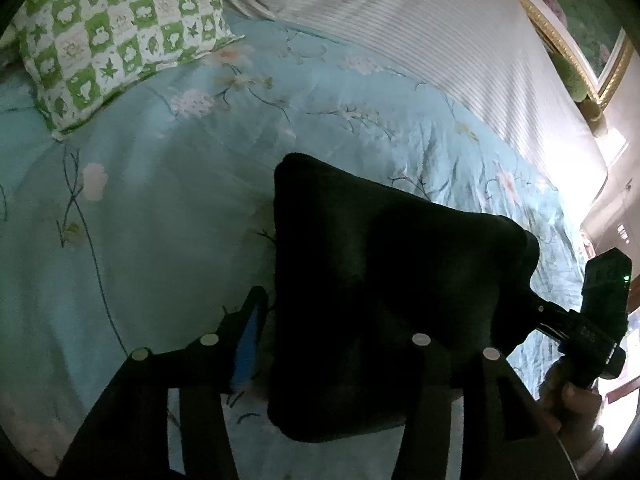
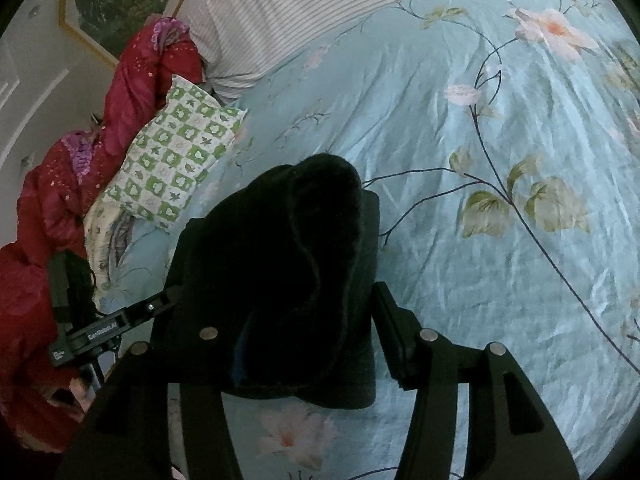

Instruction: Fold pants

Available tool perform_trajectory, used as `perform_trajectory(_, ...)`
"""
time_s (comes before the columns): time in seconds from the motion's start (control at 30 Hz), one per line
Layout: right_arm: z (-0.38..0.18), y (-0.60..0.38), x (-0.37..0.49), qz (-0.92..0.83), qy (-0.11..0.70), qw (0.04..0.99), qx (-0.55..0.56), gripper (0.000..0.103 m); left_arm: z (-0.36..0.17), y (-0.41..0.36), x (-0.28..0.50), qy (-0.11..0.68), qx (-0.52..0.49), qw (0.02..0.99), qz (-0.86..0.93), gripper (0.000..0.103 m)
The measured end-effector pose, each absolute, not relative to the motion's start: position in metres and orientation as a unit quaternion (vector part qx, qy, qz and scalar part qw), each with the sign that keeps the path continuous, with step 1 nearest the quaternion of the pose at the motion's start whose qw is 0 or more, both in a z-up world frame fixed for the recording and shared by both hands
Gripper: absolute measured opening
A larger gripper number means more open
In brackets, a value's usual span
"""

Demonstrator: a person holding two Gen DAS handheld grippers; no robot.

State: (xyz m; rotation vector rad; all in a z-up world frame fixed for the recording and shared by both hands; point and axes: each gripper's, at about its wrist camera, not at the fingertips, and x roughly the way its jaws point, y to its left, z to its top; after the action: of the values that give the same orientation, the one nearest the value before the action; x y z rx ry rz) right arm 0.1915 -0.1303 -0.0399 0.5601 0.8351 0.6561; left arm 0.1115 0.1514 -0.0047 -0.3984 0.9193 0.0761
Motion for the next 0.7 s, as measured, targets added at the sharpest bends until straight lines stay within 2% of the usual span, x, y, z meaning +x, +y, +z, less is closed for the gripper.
perform_trajectory(0.1,-0.033,-0.130,0.187,0.288,0.395,0.837,0.246,0.059,-0.003,0.153,0.107,0.442,-0.193,0.875,0.047,0.064)
perform_trajectory(0.23,-0.022,-0.132,0.175,0.249,0.384,0.864,0.210,0.067,0.001,0.156,0.096,0.438,-0.198,0.875,0.063,0.068)
perform_trajectory(0.4,-0.011,-0.133,0.159,0.227,0.368,0.883,0.184,0.072,0.008,0.150,0.081,0.431,-0.172,0.882,0.084,0.081)
perform_trajectory(0.53,-0.001,-0.128,0.142,0.228,0.352,0.894,0.159,0.078,0.012,0.141,0.069,0.429,-0.153,0.886,0.094,0.082)
perform_trajectory(0.7,0.007,-0.119,0.124,0.225,0.336,0.905,0.132,0.081,0.013,0.131,0.054,0.427,-0.139,0.887,0.107,0.083)
